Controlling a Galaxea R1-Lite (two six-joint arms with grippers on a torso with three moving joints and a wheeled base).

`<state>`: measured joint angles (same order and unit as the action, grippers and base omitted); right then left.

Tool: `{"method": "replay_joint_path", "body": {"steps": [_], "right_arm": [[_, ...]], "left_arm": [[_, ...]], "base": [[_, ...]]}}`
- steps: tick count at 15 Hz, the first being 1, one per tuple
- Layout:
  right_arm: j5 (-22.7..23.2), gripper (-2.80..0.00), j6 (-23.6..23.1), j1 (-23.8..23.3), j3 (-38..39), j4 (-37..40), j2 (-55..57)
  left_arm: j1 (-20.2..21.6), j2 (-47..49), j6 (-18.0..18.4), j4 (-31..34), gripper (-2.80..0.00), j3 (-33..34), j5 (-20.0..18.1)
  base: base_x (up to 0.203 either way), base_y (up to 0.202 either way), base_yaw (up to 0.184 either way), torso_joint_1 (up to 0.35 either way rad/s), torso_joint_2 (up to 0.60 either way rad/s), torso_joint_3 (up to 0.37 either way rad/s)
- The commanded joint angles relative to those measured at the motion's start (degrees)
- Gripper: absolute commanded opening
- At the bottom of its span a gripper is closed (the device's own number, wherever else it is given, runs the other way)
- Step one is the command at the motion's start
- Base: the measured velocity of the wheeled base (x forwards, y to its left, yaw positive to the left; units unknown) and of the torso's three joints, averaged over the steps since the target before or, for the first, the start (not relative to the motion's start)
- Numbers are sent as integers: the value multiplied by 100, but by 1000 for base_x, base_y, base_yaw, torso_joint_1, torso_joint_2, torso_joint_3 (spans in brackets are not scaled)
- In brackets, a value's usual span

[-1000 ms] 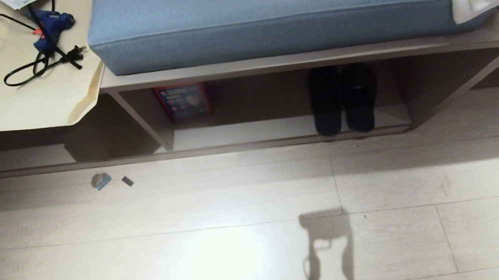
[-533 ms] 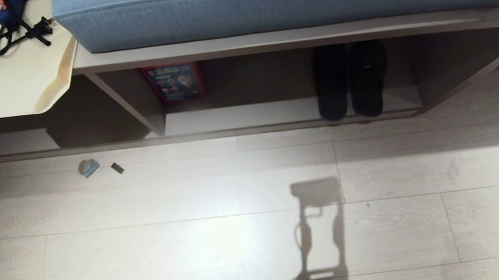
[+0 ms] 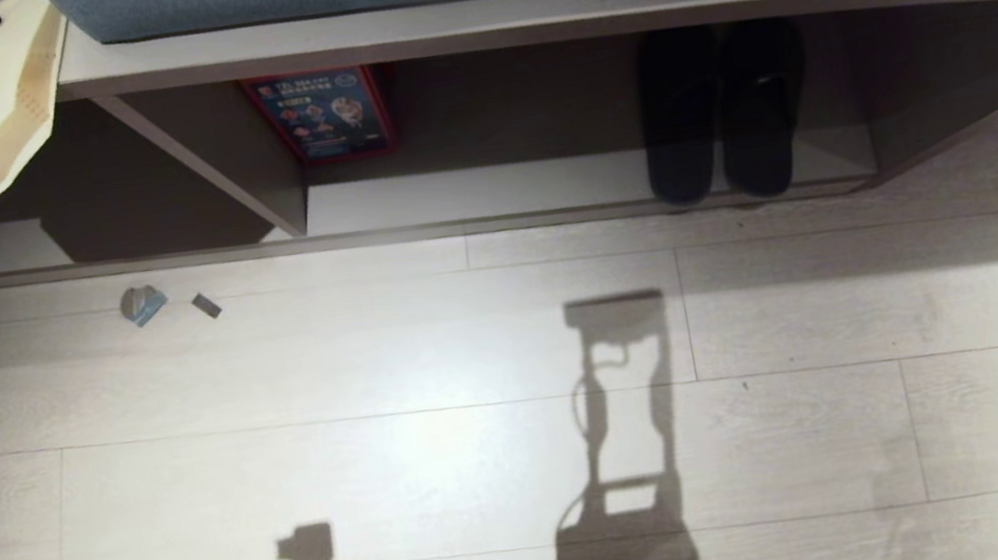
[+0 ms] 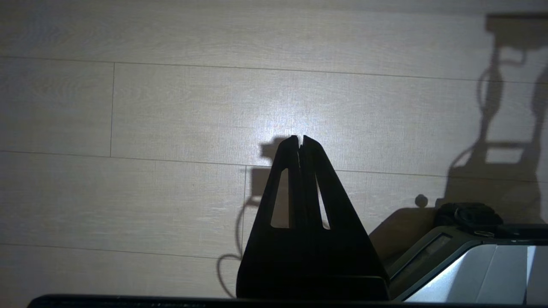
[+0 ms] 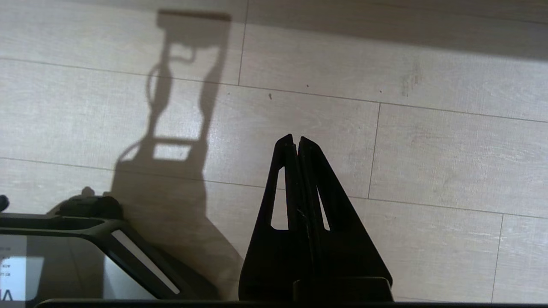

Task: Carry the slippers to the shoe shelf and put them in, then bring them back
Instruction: Pick up the slippers in the shoe cabinet

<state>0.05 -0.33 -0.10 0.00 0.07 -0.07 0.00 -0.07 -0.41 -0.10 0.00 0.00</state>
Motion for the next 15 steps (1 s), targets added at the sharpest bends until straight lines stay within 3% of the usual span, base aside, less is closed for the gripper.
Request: {"method": "replay_joint_path", "body": {"steps": [1,15], "right_arm": [[4,-280,-2,1,0,1,7],[-5,-280,18,1,0,1,7]], "left_arm": [[0,-1,-2,1,-280,0,0],[0,-1,-2,1,-280,0,0]], "base": [[0,0,0,-1,3,-194],[0,0,0,2,3,-197]]}}
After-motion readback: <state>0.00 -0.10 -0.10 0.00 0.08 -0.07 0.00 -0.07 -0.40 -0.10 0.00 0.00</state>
